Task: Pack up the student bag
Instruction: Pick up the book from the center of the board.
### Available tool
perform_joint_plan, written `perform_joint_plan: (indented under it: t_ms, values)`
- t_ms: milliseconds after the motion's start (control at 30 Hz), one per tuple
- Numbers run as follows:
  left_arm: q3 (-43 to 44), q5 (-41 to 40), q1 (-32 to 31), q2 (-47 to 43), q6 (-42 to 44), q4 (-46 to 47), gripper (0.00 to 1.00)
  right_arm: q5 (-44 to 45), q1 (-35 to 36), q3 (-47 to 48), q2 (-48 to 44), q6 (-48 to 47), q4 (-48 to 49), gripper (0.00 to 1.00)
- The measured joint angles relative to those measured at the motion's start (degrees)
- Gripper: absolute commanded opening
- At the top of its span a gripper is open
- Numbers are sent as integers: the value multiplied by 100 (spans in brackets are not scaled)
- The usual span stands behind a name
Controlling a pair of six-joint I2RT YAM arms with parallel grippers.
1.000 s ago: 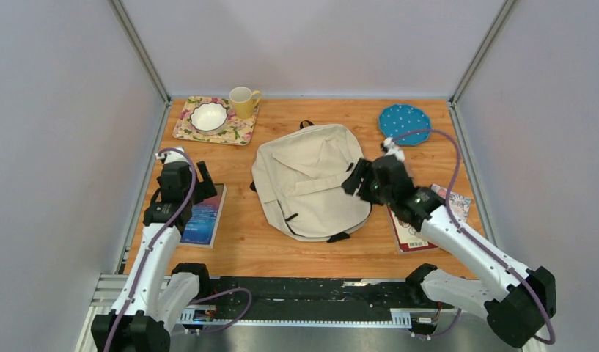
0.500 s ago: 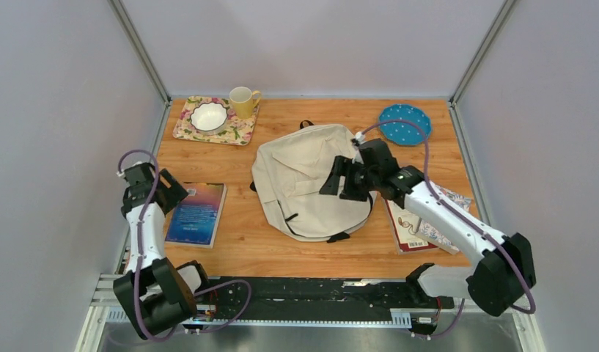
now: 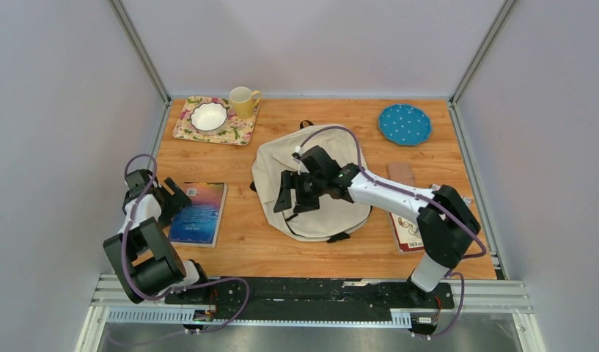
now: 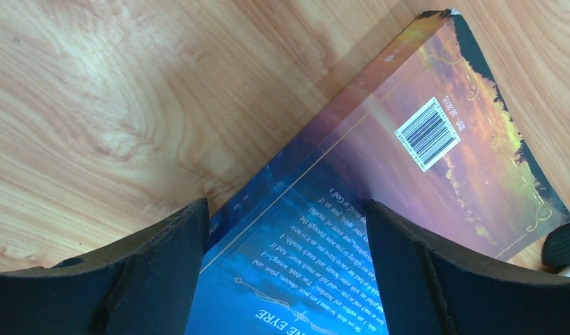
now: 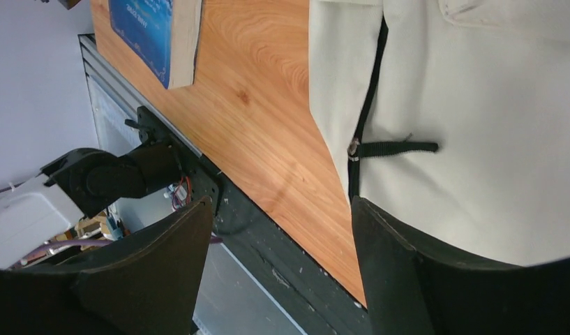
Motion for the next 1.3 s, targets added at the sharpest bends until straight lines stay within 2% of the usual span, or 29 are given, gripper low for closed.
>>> perform_joint_plan:
  t_ms: [167, 433, 667, 867, 1033, 1133, 1267, 1300]
  values:
    - [-149, 387, 44, 9, -48, 236, 89, -127, 184, 507, 892, 129, 168, 76]
    - [-1139, 1187, 61, -1064, -308, 868, 86, -219, 389, 1272, 1834, 216, 326, 75]
    - [-1447, 1731, 57, -1692, -295, 374, 85, -225, 409, 1888, 2455, 173, 374, 75]
    - [-1585, 1963, 55, -2087, -299, -76, 85, -179, 426, 2846, 3150, 74, 260, 75]
    - [-1631, 2170, 55, -2146, -308, -166, 85, -188, 468, 3440, 3635, 48, 240, 72]
    - [-1657, 2280, 55, -2173, -306, -175, 85, -238, 527, 3453, 3803, 48, 256, 63]
    - [-1707, 2485, 13, -2153, -302, -140, 85, -564, 616, 3506, 4028, 133, 378, 61]
    - [-1707, 2481, -11, -2151, -304, -133, 85, -592, 625, 3510, 4028, 129, 393, 58]
